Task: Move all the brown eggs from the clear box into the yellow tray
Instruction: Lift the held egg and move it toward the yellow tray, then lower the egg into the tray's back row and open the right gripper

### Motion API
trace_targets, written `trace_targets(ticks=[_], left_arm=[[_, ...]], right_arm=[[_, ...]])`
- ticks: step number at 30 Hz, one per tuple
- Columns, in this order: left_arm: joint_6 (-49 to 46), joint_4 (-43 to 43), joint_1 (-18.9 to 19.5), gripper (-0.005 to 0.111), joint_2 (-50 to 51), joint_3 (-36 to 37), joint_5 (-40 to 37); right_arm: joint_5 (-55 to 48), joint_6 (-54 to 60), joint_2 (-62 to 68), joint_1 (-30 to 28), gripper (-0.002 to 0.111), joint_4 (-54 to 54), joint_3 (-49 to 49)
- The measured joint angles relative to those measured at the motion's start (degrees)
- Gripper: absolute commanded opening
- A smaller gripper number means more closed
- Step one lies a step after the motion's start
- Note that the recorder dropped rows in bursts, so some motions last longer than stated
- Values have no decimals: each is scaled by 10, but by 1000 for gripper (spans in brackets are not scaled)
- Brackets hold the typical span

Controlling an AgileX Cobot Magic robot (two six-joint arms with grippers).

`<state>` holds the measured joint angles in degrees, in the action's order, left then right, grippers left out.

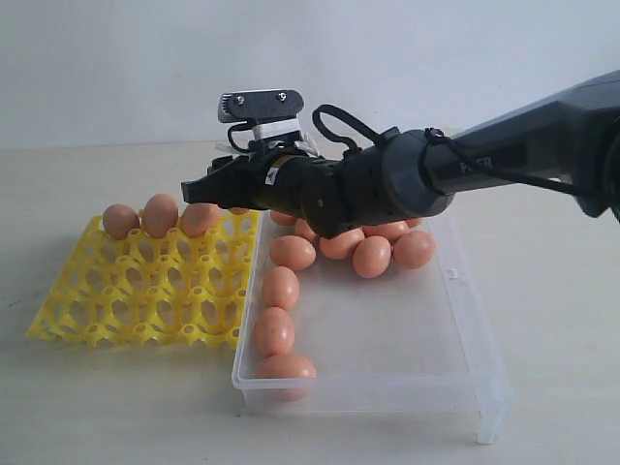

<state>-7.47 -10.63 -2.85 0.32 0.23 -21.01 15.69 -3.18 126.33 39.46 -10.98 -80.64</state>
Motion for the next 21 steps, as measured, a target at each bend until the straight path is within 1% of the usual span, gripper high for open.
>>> trace_targets(ticks=[10, 21], left_arm=[[0, 0, 0, 0, 0, 0, 0], [0, 0, 0, 0, 0, 0, 0]], right_arm=[[3, -16, 22, 0, 0, 4, 0], [28, -40, 28, 0, 0, 4, 0]])
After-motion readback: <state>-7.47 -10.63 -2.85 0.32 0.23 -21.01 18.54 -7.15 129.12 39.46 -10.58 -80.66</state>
